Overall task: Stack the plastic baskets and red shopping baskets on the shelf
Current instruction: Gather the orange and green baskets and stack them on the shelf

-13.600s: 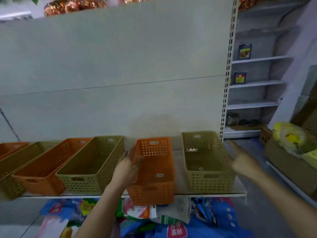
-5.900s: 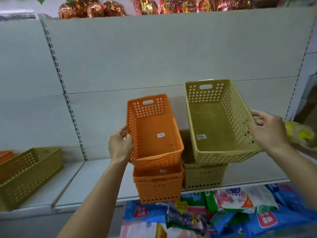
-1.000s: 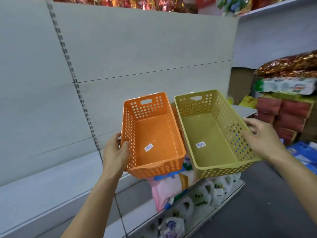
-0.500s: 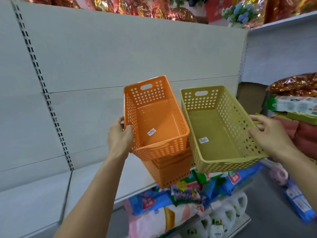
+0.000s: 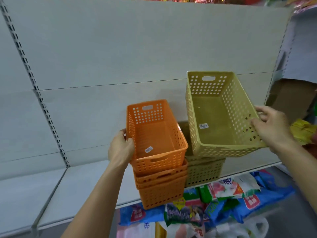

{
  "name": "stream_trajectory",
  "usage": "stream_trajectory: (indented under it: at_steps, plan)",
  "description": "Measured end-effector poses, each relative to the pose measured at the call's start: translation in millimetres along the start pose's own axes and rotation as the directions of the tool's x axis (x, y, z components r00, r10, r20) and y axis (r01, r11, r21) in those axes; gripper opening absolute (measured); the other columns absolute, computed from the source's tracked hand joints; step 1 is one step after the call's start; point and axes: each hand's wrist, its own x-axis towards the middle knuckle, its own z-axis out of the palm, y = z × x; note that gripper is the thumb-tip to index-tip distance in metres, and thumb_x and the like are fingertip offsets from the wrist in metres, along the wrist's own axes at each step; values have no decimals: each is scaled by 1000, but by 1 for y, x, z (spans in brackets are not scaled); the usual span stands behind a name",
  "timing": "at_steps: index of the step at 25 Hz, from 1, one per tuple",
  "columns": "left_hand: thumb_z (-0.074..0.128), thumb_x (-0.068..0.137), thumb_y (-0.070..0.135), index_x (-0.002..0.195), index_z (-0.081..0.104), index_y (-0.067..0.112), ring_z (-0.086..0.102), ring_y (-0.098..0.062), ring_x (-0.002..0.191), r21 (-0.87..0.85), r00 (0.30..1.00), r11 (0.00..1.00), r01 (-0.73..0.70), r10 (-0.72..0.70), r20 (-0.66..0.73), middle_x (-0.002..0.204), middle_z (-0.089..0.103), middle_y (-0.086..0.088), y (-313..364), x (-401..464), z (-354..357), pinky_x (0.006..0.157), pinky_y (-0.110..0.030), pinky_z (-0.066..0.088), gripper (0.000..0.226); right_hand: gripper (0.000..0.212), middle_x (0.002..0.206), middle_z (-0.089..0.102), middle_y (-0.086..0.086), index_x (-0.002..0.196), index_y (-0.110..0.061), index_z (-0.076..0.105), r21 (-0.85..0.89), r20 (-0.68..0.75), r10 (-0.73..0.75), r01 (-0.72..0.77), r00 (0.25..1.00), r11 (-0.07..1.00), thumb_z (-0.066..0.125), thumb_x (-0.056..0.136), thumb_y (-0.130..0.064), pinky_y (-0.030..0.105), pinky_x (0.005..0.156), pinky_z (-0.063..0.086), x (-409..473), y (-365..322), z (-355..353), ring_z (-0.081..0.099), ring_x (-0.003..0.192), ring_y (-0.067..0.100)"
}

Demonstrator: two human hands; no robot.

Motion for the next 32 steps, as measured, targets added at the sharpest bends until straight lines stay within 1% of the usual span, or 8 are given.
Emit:
stream_trajectory:
  at_steps: [5, 9, 13, 16, 18, 21, 27, 32]
  plan:
    - [40, 90, 34, 130, 51, 31, 69, -30, 93, 115, 994, 988, 101, -96, -45, 114, 70, -3, -10, -15, 9, 77, -51, 59, 41, 42, 98, 71, -3, 119, -30, 60, 26, 52, 0, -1, 999, 1000, 53, 78, -23, 52, 78, 56, 38, 27, 37, 69, 83, 22]
    - [41, 94, 16, 143, 39, 21, 62, -31, 112, 65, 993, 991, 120, -120, -9, 131, 62, -5, -6, -34, 16, 91, -52, 54, 49, 41, 111, 70, -1, 123, -29, 57, -29, 112, -20, 23, 993, 999, 50, 83, -25, 50, 81, 54, 44, 44, 60, 66, 93, 24]
    - [41, 99, 17, 134, 49, 17, 66, -21, 95, 87, 994, 991, 106, -108, 10, 117, 65, 0, -11, -55, 20, 82, -46, 59, 36, 34, 104, 67, 3, 121, -25, 58, -179, 215, -11, 50, 977, 983, 47, 89, -20, 41, 78, 51, 54, 53, 72, 63, 91, 31]
    - [42, 100, 24, 137, 46, 19, 65, -22, 100, 56, 997, 995, 79, -80, 11, 122, 63, 1, -8, -69, 23, 84, -44, 58, 37, 36, 98, 67, 9, 118, -18, 61, -221, 361, 46, 38, 931, 975, 43, 87, -13, 41, 77, 51, 69, 55, 80, 63, 89, 34]
    - [44, 98, 30, 136, 47, 24, 66, -19, 100, 45, 999, 999, 28, -30, 36, 121, 64, 3, -3, -80, 22, 86, -45, 57, 39, 40, 108, 66, 15, 125, -11, 59, -196, 445, 94, -6, 891, 981, 41, 89, -6, 44, 87, 51, 74, 59, 80, 62, 99, 35]
    - [45, 94, 40, 145, 40, 21, 56, -23, 123, 191, 998, 981, -40, 30, 55, 140, 55, -5, -1, -96, 24, 101, -48, 47, 55, 47, 144, 47, 14, 142, -6, 41, -219, 530, 132, -15, 838, 976, 41, 94, -10, 39, 105, 35, 61, 65, 70, 44, 131, 32]
    - [45, 98, 38, 145, 40, 14, 31, -21, 143, 392, 968, 894, -216, 247, -32, 150, 44, -5, -7, -155, 40, 117, -40, 25, 53, 47, 150, 40, 1, 140, -20, 44, -169, 519, -266, 402, 813, 900, 49, 94, -28, 38, 109, 29, -35, 65, 39, 34, 138, 19]
    - [39, 94, 49, 141, 42, 23, 43, -14, 131, 387, 924, 869, -309, 371, -94, 139, 52, 4, -40, -212, 30, 110, -29, 31, 55, 39, 136, 55, -1, 130, -19, 56, 21, 489, -489, 551, 722, 834, 57, 91, -19, 21, 102, 29, -134, 57, 48, 47, 125, 13]
